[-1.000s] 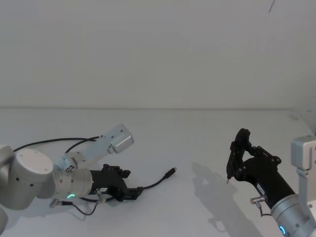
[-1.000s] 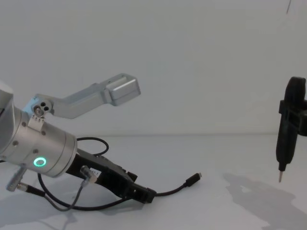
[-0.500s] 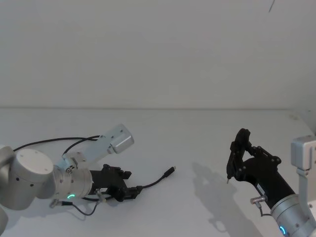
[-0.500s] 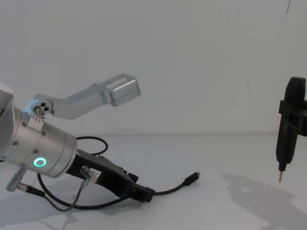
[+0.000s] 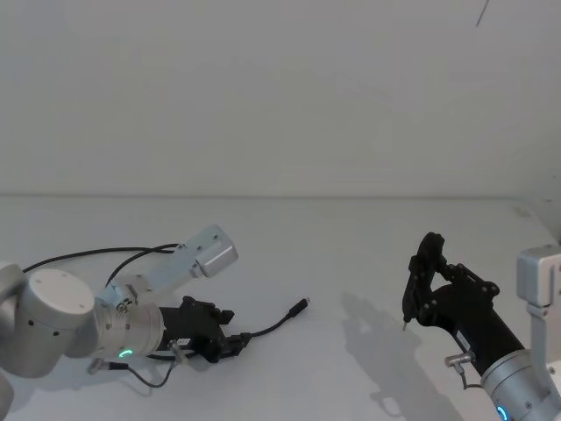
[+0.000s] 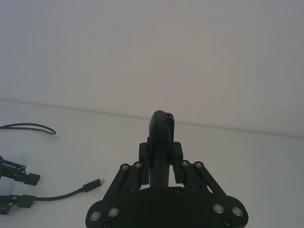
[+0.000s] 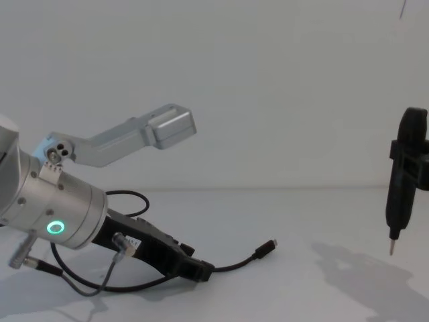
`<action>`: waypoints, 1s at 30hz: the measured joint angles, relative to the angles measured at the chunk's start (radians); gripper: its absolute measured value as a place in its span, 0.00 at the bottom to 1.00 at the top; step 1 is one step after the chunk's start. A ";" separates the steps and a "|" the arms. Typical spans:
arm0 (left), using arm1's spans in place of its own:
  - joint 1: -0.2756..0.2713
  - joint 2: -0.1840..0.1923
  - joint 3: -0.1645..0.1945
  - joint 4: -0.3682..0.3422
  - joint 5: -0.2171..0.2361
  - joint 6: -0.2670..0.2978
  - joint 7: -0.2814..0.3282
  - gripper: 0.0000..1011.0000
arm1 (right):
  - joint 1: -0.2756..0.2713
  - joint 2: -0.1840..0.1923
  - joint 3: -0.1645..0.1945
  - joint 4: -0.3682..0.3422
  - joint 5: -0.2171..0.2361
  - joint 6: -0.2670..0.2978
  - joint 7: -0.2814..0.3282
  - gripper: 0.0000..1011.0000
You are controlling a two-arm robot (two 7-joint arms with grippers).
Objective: Pick up the data cable with the one hand.
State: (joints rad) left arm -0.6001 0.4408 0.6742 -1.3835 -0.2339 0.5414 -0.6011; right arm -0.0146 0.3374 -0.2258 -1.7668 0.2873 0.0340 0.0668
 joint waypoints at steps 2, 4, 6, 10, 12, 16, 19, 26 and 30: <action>0.000 0.000 0.000 0.000 0.000 0.000 0.000 0.48 | 0.000 0.000 0.000 0.000 0.000 0.000 0.000 0.28; 0.000 0.000 0.000 0.000 0.000 0.000 0.000 0.47 | 0.000 0.000 0.000 0.000 0.000 0.000 0.000 0.28; 0.000 0.000 0.000 0.000 0.000 0.000 0.000 0.45 | 0.000 0.000 0.000 0.000 0.000 0.000 0.000 0.28; 0.000 0.000 0.000 0.000 0.000 0.000 0.000 0.42 | 0.000 0.000 0.000 0.000 0.000 0.000 0.000 0.28; 0.000 0.000 0.000 0.000 0.000 0.000 0.000 0.41 | 0.000 0.000 0.000 0.000 0.000 0.000 0.000 0.28; 0.000 0.000 0.000 0.000 0.000 0.000 0.000 0.38 | 0.000 0.000 0.000 0.000 0.000 0.000 0.000 0.28; 0.000 0.000 0.000 0.000 0.000 0.000 0.000 0.37 | 0.000 0.000 0.000 0.000 0.000 0.000 0.000 0.28; 0.000 0.000 0.000 0.000 0.000 0.000 0.000 0.32 | 0.000 0.000 0.000 0.000 0.000 0.000 0.000 0.28; 0.000 0.000 0.000 0.000 0.000 0.000 0.000 0.29 | 0.000 0.000 0.000 0.000 0.000 0.000 0.000 0.28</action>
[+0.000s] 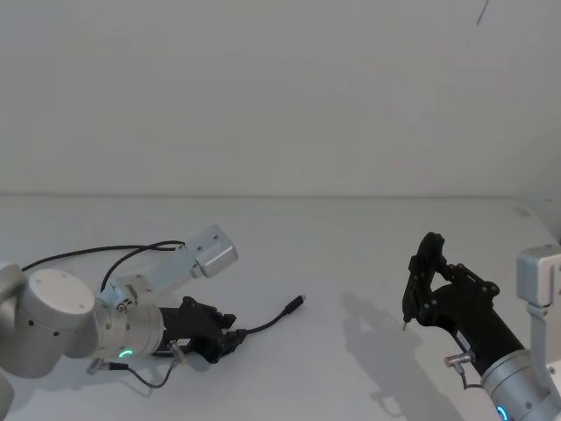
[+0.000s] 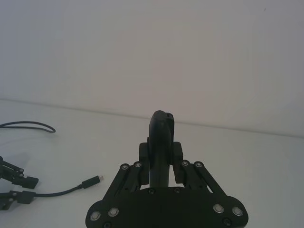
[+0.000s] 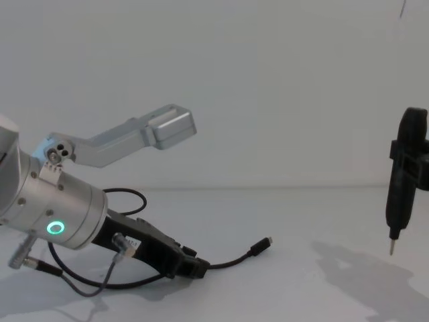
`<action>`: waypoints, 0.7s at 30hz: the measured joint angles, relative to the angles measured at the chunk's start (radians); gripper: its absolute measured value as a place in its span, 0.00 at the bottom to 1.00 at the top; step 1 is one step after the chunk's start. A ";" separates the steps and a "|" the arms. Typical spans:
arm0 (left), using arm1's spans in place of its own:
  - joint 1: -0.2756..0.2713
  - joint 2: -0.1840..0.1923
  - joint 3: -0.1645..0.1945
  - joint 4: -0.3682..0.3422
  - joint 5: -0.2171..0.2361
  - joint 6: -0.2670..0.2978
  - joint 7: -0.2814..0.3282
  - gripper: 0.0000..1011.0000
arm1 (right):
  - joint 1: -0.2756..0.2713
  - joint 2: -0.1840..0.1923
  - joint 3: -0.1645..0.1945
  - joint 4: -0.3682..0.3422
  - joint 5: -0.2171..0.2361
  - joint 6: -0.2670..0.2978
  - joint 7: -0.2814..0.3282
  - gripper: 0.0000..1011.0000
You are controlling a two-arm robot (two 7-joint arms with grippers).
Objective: Pick up the data cable with the one hand.
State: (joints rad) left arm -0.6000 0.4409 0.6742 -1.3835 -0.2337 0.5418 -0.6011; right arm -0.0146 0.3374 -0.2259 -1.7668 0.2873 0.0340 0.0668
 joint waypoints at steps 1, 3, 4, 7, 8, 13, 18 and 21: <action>0.000 0.000 0.000 0.000 0.000 0.000 0.000 0.28 | 0.000 0.000 0.000 0.000 0.000 0.000 0.000 0.28; 0.000 0.000 0.000 0.000 0.000 0.000 0.000 0.27 | 0.000 0.000 0.000 0.000 0.000 0.000 0.000 0.28; 0.000 0.000 0.000 0.000 0.000 0.000 0.000 0.27 | 0.000 0.000 0.000 0.000 0.000 0.000 0.000 0.28; 0.000 0.000 0.000 0.000 0.000 0.000 0.000 0.21 | 0.000 0.000 0.000 0.000 0.000 0.000 0.000 0.28; 0.000 0.000 0.000 0.000 0.000 0.000 0.000 0.20 | 0.000 0.000 0.000 0.000 0.000 0.000 0.000 0.28; 0.000 0.000 0.000 0.000 0.000 0.000 0.000 0.11 | 0.000 0.000 0.000 0.000 0.000 0.000 0.000 0.28; 0.000 0.000 0.000 0.000 0.000 0.000 0.000 0.06 | 0.000 0.000 0.000 0.000 0.000 0.000 0.000 0.28; 0.000 0.000 0.000 0.000 0.000 0.000 0.000 0.05 | 0.000 0.000 0.000 0.000 0.000 0.000 0.000 0.28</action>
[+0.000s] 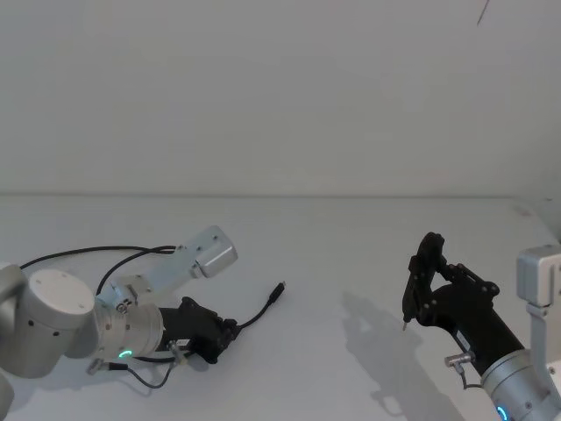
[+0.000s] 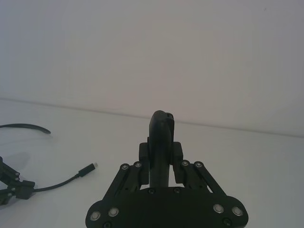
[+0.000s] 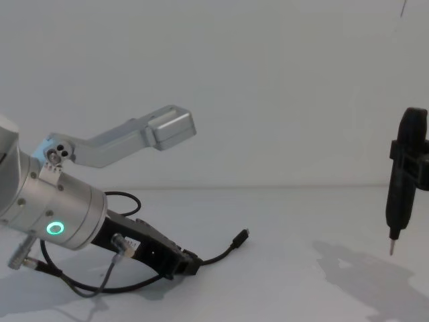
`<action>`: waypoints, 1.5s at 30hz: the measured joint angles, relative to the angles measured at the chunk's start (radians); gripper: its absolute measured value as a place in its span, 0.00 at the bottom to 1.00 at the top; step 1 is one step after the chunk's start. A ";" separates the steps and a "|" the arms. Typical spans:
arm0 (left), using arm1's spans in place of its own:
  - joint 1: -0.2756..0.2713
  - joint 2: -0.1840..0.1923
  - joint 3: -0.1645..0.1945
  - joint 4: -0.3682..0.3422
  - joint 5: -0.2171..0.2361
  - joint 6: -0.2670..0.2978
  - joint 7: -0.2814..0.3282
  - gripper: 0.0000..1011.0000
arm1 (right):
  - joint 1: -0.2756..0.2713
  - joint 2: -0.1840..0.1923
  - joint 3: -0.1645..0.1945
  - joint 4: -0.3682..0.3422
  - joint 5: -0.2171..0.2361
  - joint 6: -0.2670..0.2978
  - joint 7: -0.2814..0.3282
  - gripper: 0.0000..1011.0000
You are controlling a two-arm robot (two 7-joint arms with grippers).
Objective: Pick up the data cable with the one hand.
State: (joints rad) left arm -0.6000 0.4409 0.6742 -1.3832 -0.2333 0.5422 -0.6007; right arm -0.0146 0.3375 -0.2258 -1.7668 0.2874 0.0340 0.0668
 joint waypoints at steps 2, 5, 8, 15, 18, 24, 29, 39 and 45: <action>0.000 0.000 0.000 0.000 0.000 0.000 0.000 0.05 | 0.000 0.000 0.000 0.000 0.000 0.000 0.000 0.28; 0.000 0.000 0.000 0.000 0.000 -0.001 0.000 0.05 | 0.000 0.000 0.000 0.000 0.000 0.000 0.000 0.28; 0.002 0.001 -0.001 -0.002 0.004 -0.010 0.000 0.05 | 0.000 -0.001 0.002 -0.001 0.000 0.000 0.000 0.28; 0.007 0.010 0.002 -0.011 0.016 -0.064 -0.012 0.05 | -0.002 -0.006 0.018 -0.022 0.018 -0.006 0.009 0.28; 0.007 0.017 0.007 -0.016 0.021 -0.100 -0.027 0.05 | -0.004 -0.007 0.030 -0.040 0.033 -0.007 0.016 0.28; 0.001 0.032 0.022 -0.027 0.028 -0.164 -0.068 0.05 | -0.011 -0.004 0.060 -0.084 0.074 0.006 0.039 0.28; -0.010 0.046 0.036 -0.035 0.032 -0.212 -0.105 0.05 | -0.015 0.001 0.083 -0.113 0.109 0.022 0.061 0.28; -0.041 0.071 0.066 -0.053 0.037 -0.297 -0.185 0.05 | -0.008 0.011 0.115 -0.144 0.180 0.054 0.104 0.28; -0.053 0.080 0.078 -0.065 0.039 -0.323 -0.211 0.05 | 0.007 0.012 0.119 -0.143 0.208 0.063 0.120 0.28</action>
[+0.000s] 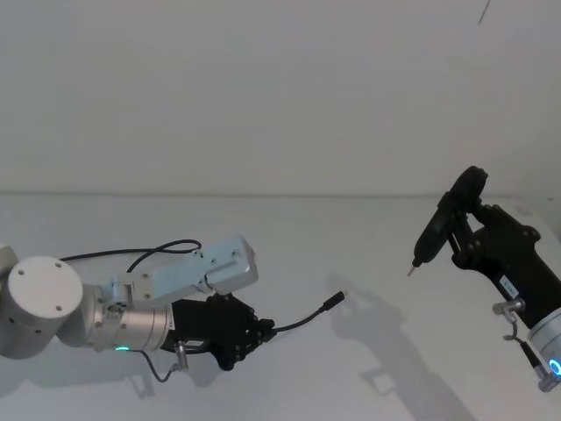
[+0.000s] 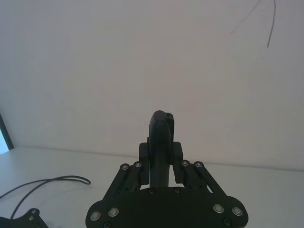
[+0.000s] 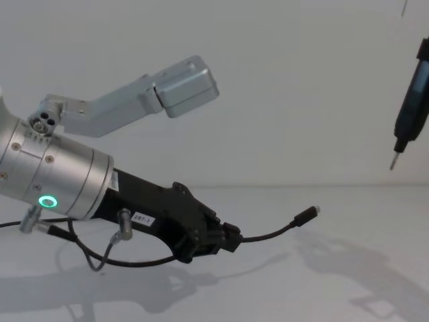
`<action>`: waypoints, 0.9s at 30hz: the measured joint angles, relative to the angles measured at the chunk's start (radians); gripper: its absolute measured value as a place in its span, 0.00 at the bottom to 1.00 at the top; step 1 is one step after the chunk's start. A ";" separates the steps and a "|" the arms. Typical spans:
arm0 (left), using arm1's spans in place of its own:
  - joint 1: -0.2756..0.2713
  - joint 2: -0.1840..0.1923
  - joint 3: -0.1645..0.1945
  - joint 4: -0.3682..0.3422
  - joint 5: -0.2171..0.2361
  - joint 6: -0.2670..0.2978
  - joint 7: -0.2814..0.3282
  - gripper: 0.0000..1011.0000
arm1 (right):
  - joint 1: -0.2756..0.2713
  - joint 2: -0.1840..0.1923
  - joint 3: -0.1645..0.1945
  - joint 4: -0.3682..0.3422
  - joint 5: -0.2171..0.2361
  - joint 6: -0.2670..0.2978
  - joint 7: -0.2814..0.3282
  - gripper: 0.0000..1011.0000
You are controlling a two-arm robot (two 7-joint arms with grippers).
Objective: Pick up the data cable with the one hand.
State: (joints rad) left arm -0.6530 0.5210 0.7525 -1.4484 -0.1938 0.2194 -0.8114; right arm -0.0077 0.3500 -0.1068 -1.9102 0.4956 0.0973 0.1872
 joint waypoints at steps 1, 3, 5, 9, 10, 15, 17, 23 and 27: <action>-0.001 0.001 0.001 -0.001 0.000 -0.002 -0.002 0.05 | 0.002 0.000 0.000 0.001 0.004 0.001 0.002 0.28; -0.004 0.003 0.004 -0.004 0.001 -0.008 -0.009 0.05 | 0.008 0.000 0.000 0.003 0.012 0.004 0.006 0.28; -0.007 0.005 0.007 -0.006 0.001 -0.014 -0.014 0.05 | 0.014 -0.001 -0.002 0.006 0.018 0.006 0.009 0.28; -0.010 0.007 0.010 -0.009 0.001 -0.020 -0.021 0.05 | 0.023 -0.003 -0.007 0.012 0.027 0.012 0.010 0.28; -0.011 0.008 0.010 -0.010 0.002 -0.023 -0.023 0.05 | 0.026 -0.004 -0.009 0.014 0.030 0.015 0.010 0.28; -0.014 0.009 0.013 -0.012 0.002 -0.027 -0.028 0.05 | 0.035 -0.009 -0.018 0.026 0.035 0.022 0.005 0.28; -0.015 0.010 0.013 -0.013 0.002 -0.029 -0.029 0.05 | 0.040 -0.012 -0.024 0.032 0.038 0.024 0.002 0.28; -0.016 0.011 0.015 -0.015 0.003 -0.033 -0.033 0.05 | 0.051 -0.019 -0.040 0.047 0.044 0.030 -0.004 0.28; -0.017 0.012 0.016 -0.016 0.003 -0.035 -0.035 0.05 | 0.057 -0.021 -0.051 0.057 0.048 0.033 -0.004 0.28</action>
State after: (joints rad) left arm -0.6700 0.5326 0.7682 -1.4641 -0.1912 0.1846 -0.8460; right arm 0.0491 0.3287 -0.1580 -1.8533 0.5438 0.1306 0.1834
